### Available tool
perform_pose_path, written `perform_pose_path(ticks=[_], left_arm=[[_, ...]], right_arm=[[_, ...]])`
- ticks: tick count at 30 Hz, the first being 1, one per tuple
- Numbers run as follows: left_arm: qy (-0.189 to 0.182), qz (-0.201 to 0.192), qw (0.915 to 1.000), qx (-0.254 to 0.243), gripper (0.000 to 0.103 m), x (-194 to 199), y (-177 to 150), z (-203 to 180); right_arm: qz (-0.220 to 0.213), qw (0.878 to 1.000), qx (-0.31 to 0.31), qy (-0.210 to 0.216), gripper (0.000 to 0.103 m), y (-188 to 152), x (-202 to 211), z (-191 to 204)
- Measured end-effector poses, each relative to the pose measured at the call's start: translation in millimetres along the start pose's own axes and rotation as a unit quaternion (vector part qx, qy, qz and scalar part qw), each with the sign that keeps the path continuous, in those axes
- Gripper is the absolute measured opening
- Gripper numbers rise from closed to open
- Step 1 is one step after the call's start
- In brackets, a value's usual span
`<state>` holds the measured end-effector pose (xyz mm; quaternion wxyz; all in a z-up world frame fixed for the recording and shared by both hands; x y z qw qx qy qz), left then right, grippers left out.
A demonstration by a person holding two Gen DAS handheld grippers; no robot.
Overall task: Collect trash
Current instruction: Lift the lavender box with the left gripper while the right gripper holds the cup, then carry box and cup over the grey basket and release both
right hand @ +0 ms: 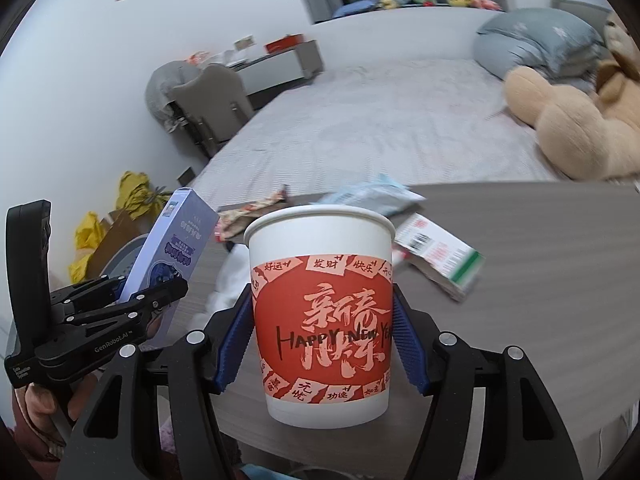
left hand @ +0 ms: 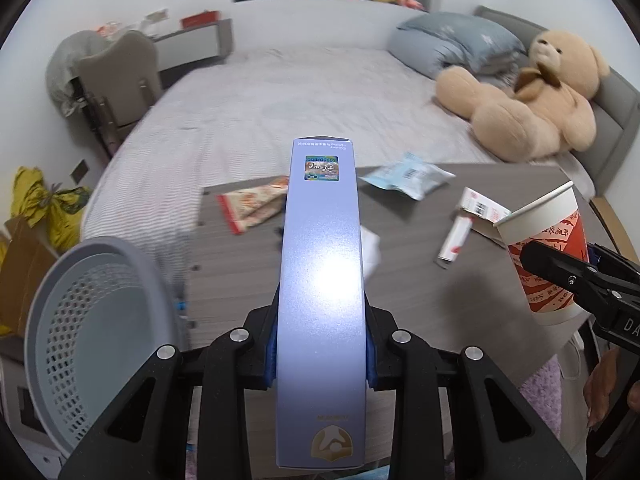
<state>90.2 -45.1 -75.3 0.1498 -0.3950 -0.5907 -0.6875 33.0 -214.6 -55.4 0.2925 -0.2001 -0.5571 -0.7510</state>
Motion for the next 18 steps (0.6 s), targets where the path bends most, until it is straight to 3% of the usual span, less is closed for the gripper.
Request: perform_pose_path(ticks=[8,18], left_arm=[[0.090,-0.006,0.9938,0.066,0.031,22,-23,103],[0.165,0.015,0.9748,0.149,0.031,39,-67,204]], right_arm=[[0.020,0.995,0.057,0.081,0.062,16,-51,99],[0.073,0.973,0.141,0.168,0.062,2,-111,228]])
Point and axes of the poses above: each gripper's, at about its wrist camera, not at the fingertips, and x roughly against the way its jaws point, z to its left, y to its top, the point moved 6 cm from there along -x, roughly the way its jaws point, and after that the axes turned 5 degrees about -z, right-handed, at the moved point
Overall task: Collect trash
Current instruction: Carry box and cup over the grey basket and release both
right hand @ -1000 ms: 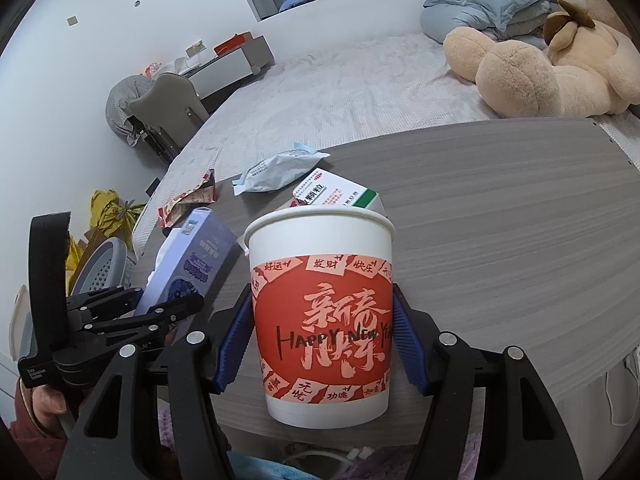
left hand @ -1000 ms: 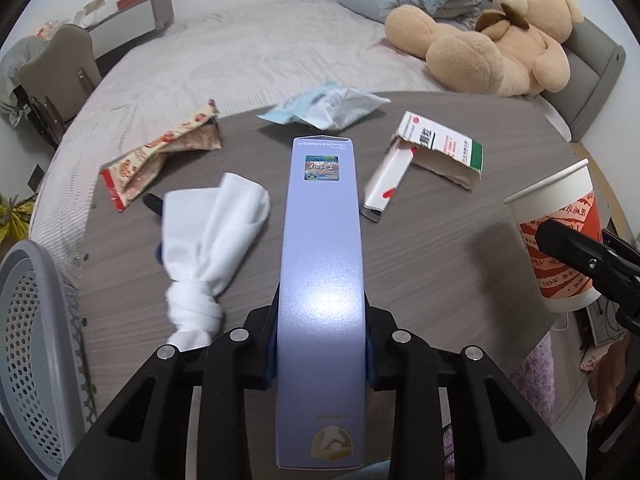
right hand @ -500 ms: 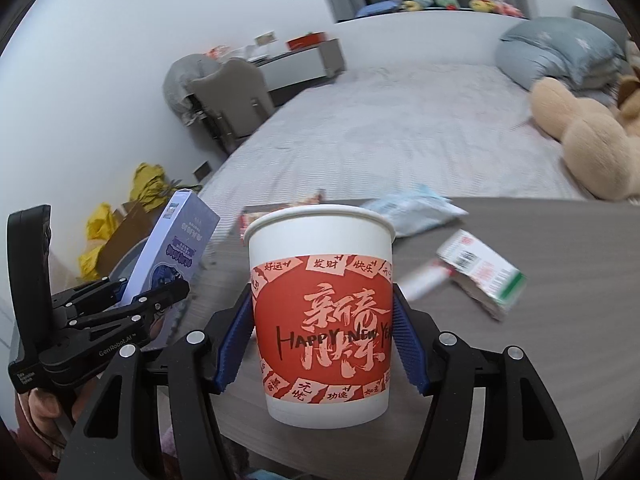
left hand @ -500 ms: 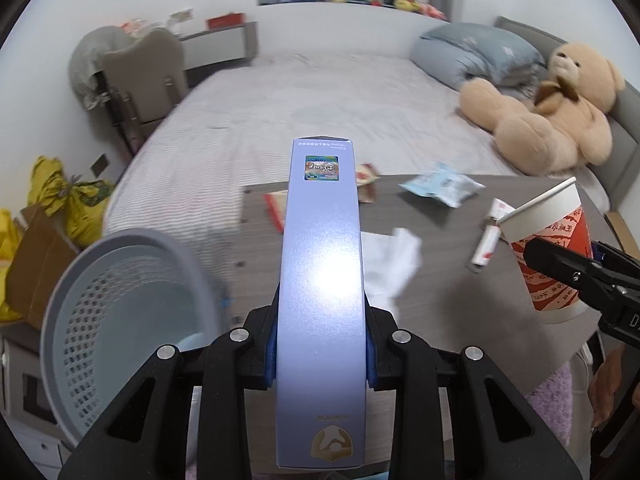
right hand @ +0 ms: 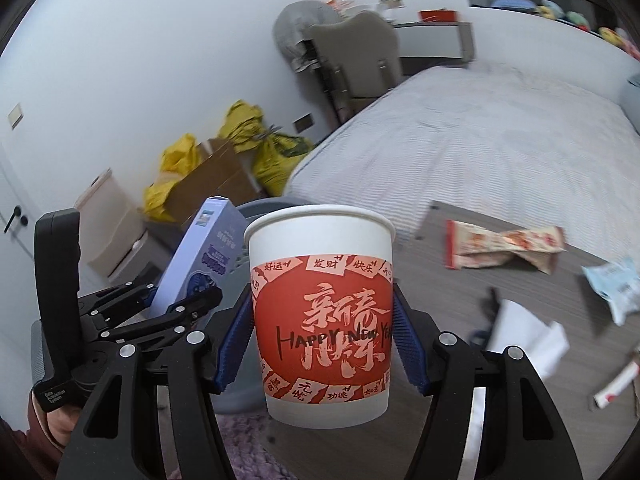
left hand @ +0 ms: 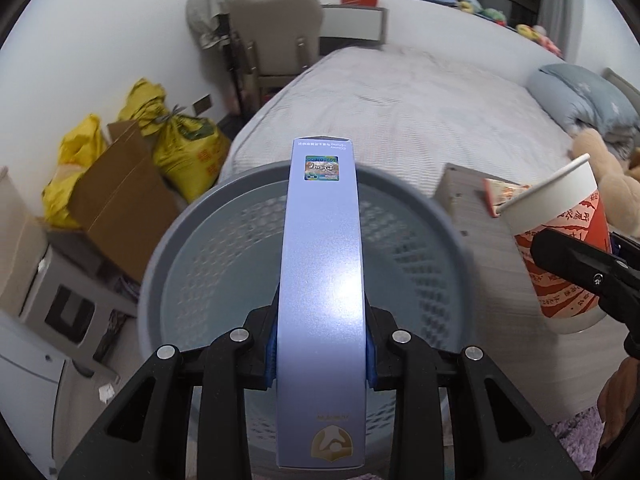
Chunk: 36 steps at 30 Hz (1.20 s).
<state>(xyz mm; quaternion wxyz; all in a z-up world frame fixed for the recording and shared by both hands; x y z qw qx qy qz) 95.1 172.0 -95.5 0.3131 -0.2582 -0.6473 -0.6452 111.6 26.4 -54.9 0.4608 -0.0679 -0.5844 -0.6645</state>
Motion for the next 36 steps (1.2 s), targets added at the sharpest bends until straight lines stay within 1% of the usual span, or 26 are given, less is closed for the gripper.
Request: perform_pose_path(ticks=[3,7,12,15,17,18,19,20,21,26,30,36], left_arm=[[0.012,0.009,0.9998,0.013,0.031,-5,-5,21],[0.020,0.018,0.9993,0.027,0.031,-9,-11,38],[0.029,0.019,0.9987,0.037,0.032,-11,-12,51],[0.032,0.017,0.9984,0.043,0.034,-9,-12,56],[0.034,0.016,0.9982,0.047,0.040,-9,-11,58],[0.035,0.014,0.9981,0.049,0.047,-8,-11,59],[0.036,0.013,0.9980,0.051,0.057,-8,-11,60],[0.039,0.010,0.9978,0.053,0.061,-7,-11,62],[0.040,0.008,0.9977,0.054,0.063,-6,-10,63],[0.046,0.009,0.9971,0.059,0.063,-4,-11,66],[0.053,0.005,0.9965,0.064,0.072,-1,-12,67],[0.064,0.001,0.9956,0.068,0.077,2,-12,71]], right_arm=[[0.017,1.000,0.019,0.017,0.062,2,-24,22],[0.036,0.999,0.031,0.027,0.062,0,-47,39],[0.050,0.998,0.040,0.031,0.062,-1,-64,51],[0.053,0.997,0.043,0.032,0.062,-3,-66,51],[0.053,0.997,0.045,0.027,0.063,-3,-68,53],[0.055,0.997,0.044,0.027,0.064,-3,-68,52],[0.057,0.997,0.042,0.028,0.070,-2,-69,51],[0.057,0.997,0.039,0.030,0.072,-2,-69,50],[0.055,0.997,0.036,0.029,0.072,-2,-68,48],[0.048,0.998,0.037,0.020,0.072,-1,-64,46],[0.045,0.998,0.038,0.017,0.072,-3,-61,46],[0.044,0.998,0.042,0.011,0.072,-6,-60,50]])
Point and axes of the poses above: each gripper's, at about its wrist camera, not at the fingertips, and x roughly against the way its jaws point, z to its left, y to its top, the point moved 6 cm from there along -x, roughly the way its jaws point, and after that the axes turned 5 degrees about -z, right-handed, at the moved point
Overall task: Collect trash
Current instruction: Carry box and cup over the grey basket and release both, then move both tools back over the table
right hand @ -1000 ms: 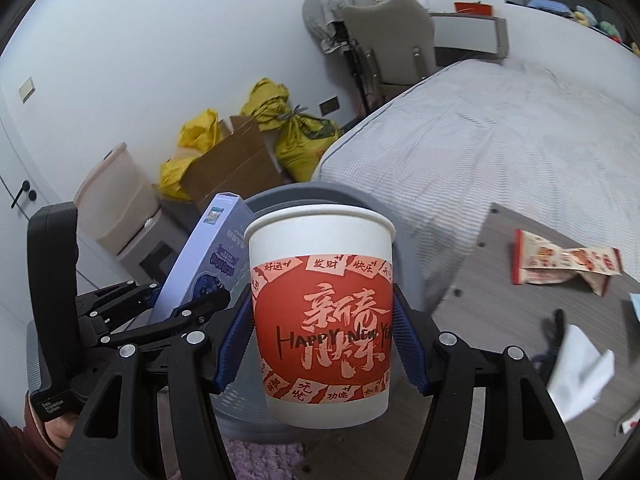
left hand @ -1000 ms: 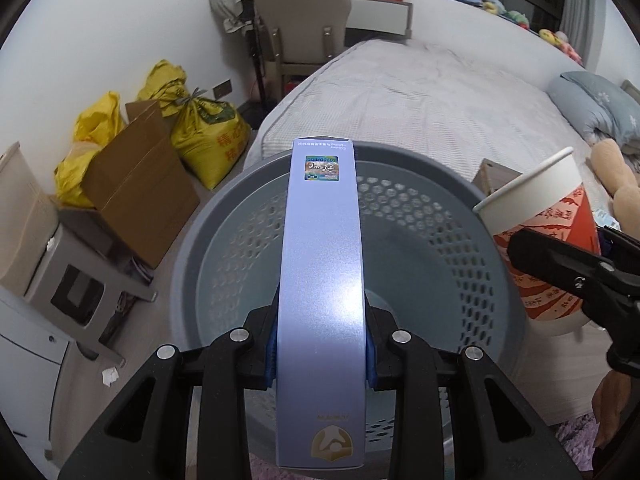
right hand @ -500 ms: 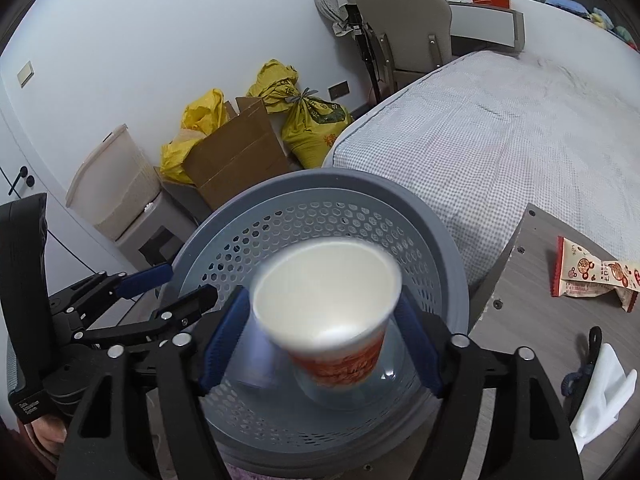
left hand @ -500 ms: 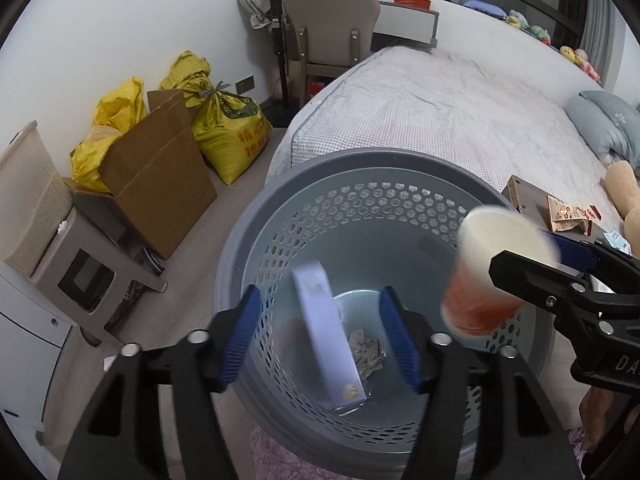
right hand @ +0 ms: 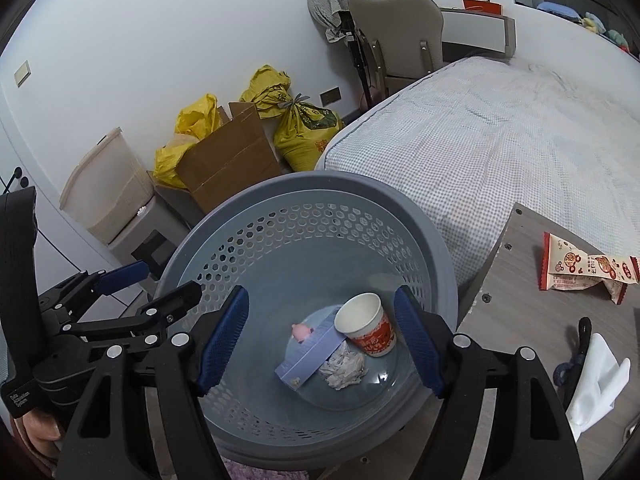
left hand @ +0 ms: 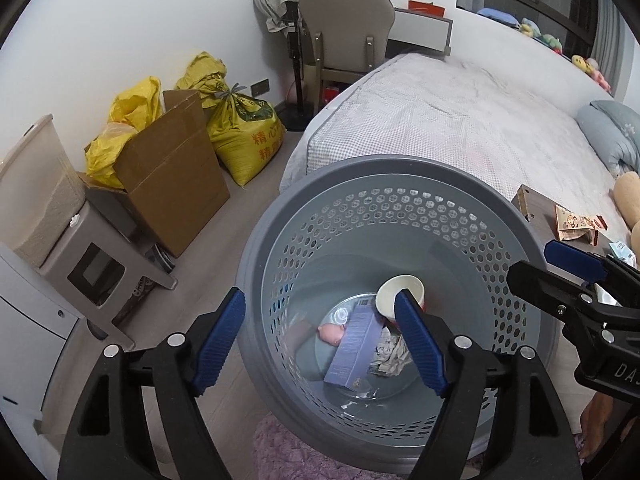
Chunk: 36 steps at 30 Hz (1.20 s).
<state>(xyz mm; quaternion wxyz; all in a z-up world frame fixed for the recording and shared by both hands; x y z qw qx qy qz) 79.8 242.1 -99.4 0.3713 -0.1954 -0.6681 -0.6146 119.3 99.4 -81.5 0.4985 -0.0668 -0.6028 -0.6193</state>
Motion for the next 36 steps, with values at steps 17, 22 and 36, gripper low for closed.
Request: perform_pose_path(ticks=[17,22,36], left_arm=[[0.013,-0.021,0.9997,0.004,0.096,22,0,2],[0.006,-0.028,0.9996,-0.002,0.097,28,-1,-7],[-0.057,-0.045,0.9967,-0.036,0.097,42,-3,-87]], right_arm=[[-0.023,1.000,-0.007,-0.010,0.072,-2,26,-1],[-0.037,0.999,-0.016,-0.019,0.072,-8,44,-10],[-0.076,0.986,-0.073,-0.129,0.072,-57,139,-95]])
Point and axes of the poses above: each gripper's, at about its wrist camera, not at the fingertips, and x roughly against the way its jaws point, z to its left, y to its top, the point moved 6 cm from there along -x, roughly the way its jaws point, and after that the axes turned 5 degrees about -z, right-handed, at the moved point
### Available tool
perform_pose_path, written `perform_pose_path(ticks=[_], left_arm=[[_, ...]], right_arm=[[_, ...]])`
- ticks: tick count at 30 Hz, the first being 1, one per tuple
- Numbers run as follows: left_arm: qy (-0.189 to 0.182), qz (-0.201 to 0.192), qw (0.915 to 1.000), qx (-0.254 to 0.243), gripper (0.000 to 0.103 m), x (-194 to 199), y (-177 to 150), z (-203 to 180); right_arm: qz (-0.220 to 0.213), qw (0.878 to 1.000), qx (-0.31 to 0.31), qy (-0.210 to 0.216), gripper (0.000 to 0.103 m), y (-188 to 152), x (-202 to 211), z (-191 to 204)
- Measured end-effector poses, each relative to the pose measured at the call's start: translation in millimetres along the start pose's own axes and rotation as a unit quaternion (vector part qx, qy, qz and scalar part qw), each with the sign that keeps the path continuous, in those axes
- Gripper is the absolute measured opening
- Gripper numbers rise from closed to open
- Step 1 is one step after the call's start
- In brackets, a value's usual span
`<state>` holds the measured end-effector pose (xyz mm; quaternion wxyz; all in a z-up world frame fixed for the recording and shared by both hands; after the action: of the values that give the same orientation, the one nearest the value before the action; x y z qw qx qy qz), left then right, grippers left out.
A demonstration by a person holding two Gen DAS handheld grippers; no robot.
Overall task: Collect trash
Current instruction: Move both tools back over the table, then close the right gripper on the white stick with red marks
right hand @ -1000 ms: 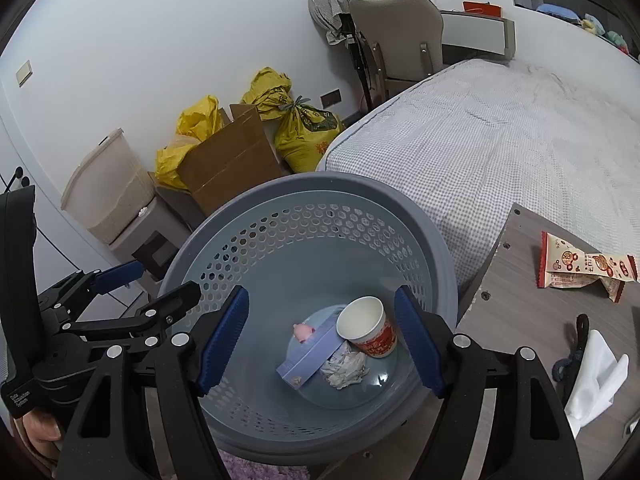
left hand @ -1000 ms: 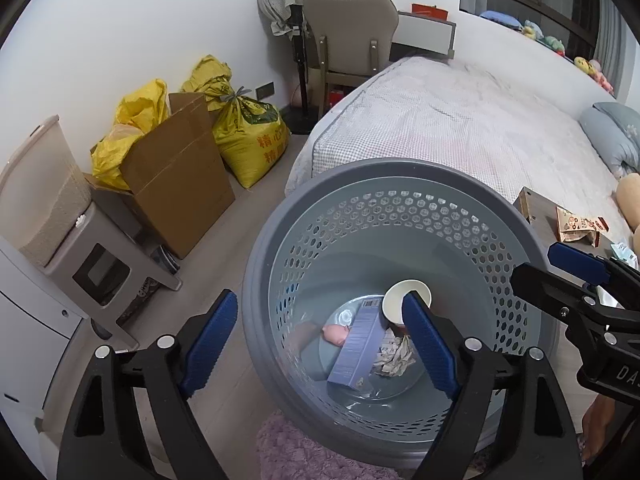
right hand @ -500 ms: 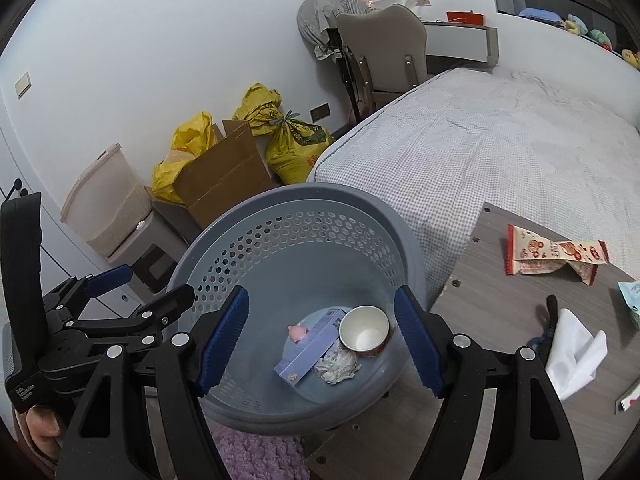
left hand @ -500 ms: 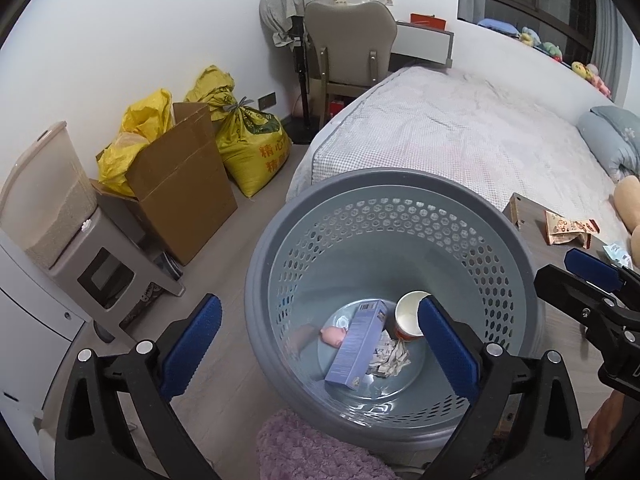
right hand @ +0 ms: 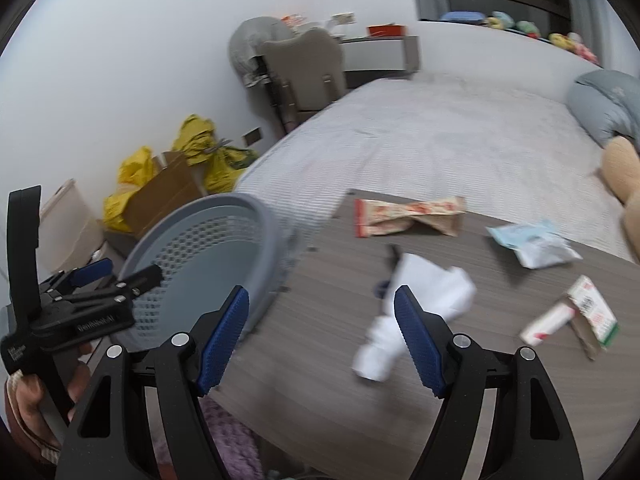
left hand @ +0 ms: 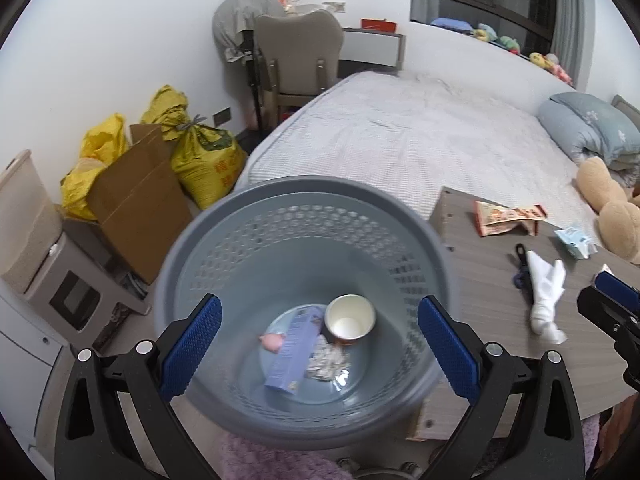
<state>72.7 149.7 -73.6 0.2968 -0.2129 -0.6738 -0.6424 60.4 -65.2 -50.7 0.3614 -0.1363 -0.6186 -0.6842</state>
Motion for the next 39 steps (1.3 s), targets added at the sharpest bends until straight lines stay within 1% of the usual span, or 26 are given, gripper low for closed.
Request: perform_pose_path(ticks=[4,8,12,14,17,20,23,26,33,39], left_arm=[[-0.031,-0.002,0.9994,-0.017,0.097,0,5,-36],[-0.063,-0.002,0.9973,-0.039,0.097,1,8,-77],[-0.086,-0.001,0.9947,-0.056,0.097,1,9,-113],[-0.093,-0.001,0.9937,-0.064,0.097,0,9,-128],[-0.098,-0.002,0.9924,-0.075,0.097,-1,9,-144],[-0.093,-0.003,0.9921,-0.085,0.097,-3,8,-152],[-0.080,-0.004,0.9924,-0.094,0.097,-7,6,-153],[-0.078,-0.002,0.9928,-0.092,0.097,-11,6,-148],[-0.071,-0.001,0.9940,-0.083,0.097,-19,8,-135],[-0.075,0.003,0.9945,-0.073,0.097,-26,8,-128]], right_arm=[[-0.005,0.999,-0.024,-0.047,0.072,-9,23,-53],[-0.003,0.994,-0.056,-0.097,0.072,-22,42,-106],[0.003,0.988,-0.109,-0.112,0.072,-37,52,-143],[0.005,0.985,-0.121,-0.119,0.072,-44,52,-152],[0.010,0.984,-0.135,-0.116,0.072,-51,45,-156],[0.015,0.982,-0.149,-0.113,0.072,-53,30,-153],[0.025,0.979,-0.161,-0.121,0.072,-53,12,-154],[0.030,0.975,-0.175,-0.135,0.072,-50,-5,-157],[0.035,0.960,-0.187,-0.203,0.072,-40,-28,-169],[0.047,0.951,-0.185,-0.243,0.071,-38,-39,-175]])
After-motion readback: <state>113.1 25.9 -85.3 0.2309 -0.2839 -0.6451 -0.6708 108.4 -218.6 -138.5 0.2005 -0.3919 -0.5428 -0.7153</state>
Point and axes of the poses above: each gripper's, at about its wrist camera, not at the fingertips, and x roughly against the way its jaws point, z to its left, y to its top, the point moved 6 cm from there along -x, roughly the way its jaws point, and after that the axes turned 5 degrees about -z, right-handed, at the moved point
